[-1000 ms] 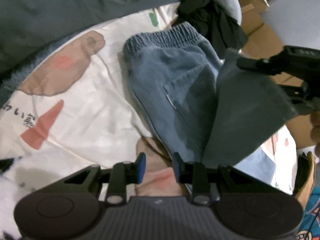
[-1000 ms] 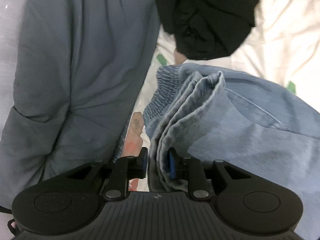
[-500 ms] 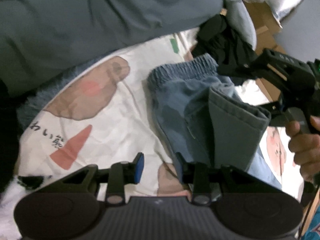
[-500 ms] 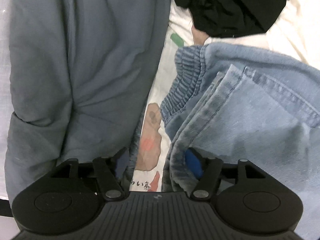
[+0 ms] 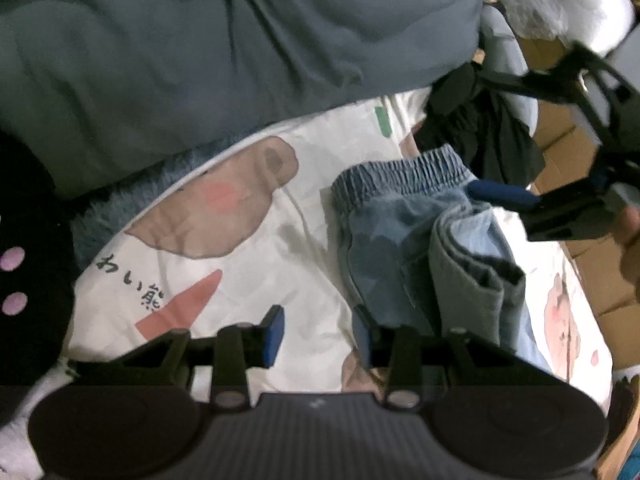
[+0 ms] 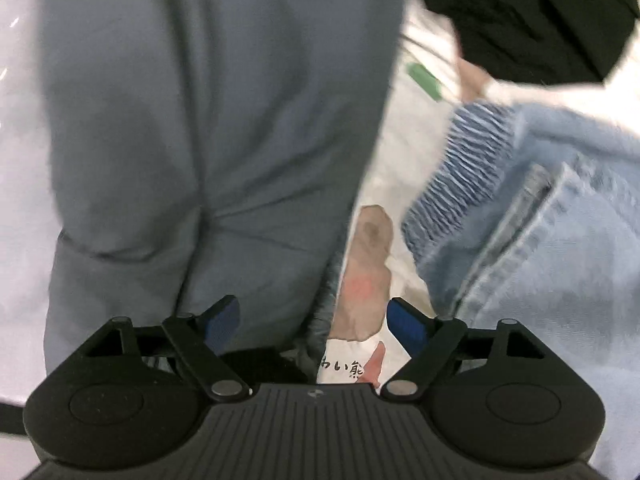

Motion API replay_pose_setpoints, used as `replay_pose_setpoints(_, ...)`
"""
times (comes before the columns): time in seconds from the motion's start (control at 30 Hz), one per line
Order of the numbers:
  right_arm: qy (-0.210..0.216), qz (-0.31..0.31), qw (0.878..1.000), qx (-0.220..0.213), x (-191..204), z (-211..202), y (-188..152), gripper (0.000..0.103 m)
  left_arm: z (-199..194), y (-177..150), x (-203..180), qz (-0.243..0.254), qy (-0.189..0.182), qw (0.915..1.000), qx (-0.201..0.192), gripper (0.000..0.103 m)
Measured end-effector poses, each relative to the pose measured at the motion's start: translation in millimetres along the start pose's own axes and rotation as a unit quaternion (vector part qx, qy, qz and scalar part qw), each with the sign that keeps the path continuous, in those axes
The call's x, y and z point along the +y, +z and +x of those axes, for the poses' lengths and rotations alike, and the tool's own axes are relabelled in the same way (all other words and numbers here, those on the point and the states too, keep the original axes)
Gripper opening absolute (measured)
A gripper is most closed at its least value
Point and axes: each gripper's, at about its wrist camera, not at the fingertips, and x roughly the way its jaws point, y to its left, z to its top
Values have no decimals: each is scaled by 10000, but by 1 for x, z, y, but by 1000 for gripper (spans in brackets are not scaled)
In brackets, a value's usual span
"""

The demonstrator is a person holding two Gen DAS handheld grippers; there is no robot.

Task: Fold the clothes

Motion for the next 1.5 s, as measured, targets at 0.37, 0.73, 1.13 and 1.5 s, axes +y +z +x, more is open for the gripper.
replay_pose_setpoints(0.37,273,-212,9982,-486,-37,-69,-3,75,-2,13,-26,-153,-370,9989,-246,56)
replay_pose_setpoints(0.73,-444,-482,9931,-977,-90,-113,-43,59,10,24,-78,-65,-752,9967,-292,79)
replay_pose_setpoints(1.13,-1252,-1445,9713,-1415,-127,-108,-42,55,49,0,-91,-4,-739,9973,11,80)
replay_pose_setpoints(1.5,-1318,-2798,9441,-1142,-115,-46,1,55,69,-3,-76,-318,-571,9978,-93,68)
